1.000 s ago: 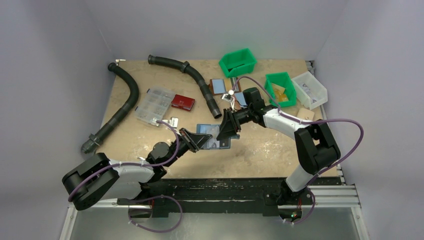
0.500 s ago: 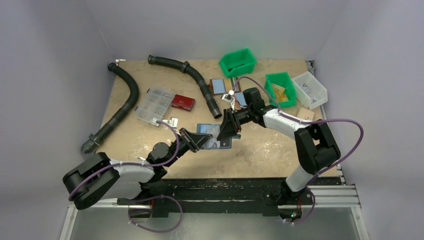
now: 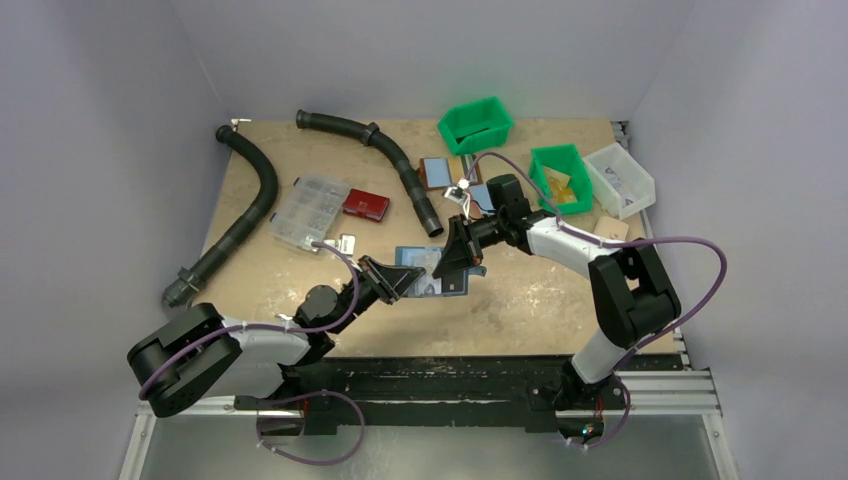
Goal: Take the credit cards out of the card holder
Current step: Remove the credit card from the card holder.
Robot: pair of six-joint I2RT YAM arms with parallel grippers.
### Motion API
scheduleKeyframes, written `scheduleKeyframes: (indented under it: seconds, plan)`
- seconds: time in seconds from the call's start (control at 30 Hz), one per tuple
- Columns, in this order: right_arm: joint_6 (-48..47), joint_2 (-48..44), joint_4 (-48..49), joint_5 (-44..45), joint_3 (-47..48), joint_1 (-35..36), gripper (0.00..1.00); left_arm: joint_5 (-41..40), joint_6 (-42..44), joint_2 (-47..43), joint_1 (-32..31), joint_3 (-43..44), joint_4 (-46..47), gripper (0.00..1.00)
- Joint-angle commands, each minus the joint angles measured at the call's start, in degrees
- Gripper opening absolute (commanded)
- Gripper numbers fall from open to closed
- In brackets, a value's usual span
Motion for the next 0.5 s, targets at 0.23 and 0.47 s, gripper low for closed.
scheduleKeyframes:
  seconds: [0.23,0.47]
  plan:
    - [-1.9,0.6,-0.2,0.3,0.3,-1.0,0.0,-2.1,-1.9,-5.1,-0.2,-0.3,-2.7,0.33]
    - [-5.0,1.3,-3.1,1.5,1.0,-1.1,0.0,-3.7,-1.2,-8.0,-0.1,-1.0,-6.6,0.08]
